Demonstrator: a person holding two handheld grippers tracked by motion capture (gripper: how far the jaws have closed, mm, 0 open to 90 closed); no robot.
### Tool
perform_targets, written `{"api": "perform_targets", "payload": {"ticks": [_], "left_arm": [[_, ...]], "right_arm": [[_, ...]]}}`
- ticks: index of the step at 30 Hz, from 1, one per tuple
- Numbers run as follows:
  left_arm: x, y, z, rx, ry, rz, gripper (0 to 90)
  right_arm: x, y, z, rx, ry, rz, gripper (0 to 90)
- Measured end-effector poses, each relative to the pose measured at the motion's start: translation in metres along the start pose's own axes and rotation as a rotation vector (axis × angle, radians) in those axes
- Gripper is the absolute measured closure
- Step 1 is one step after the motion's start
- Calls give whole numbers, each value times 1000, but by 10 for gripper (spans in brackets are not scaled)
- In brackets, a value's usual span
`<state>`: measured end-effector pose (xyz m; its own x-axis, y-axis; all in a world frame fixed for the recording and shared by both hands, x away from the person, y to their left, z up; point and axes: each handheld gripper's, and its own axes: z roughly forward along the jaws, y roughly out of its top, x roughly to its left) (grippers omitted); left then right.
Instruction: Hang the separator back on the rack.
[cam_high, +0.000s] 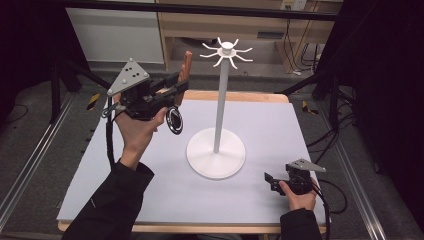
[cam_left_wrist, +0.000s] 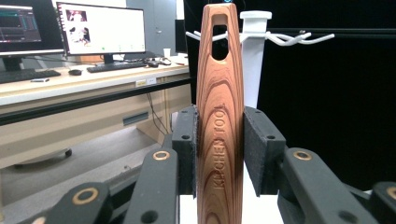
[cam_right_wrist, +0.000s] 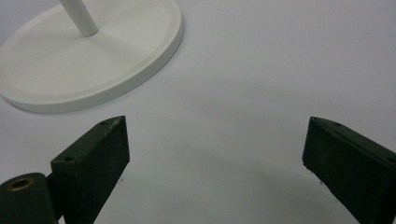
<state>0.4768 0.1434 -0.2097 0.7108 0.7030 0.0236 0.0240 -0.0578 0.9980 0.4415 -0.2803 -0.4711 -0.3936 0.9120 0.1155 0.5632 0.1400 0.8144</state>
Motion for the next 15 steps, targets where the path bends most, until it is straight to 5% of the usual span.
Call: {"api": "perform_targets", "payload": {"ticks": [15], "left_arm": [[6,4,13,15,-41,23,676]], "right_arm": [[-1,1,0,3,-1,-2,77]]}}
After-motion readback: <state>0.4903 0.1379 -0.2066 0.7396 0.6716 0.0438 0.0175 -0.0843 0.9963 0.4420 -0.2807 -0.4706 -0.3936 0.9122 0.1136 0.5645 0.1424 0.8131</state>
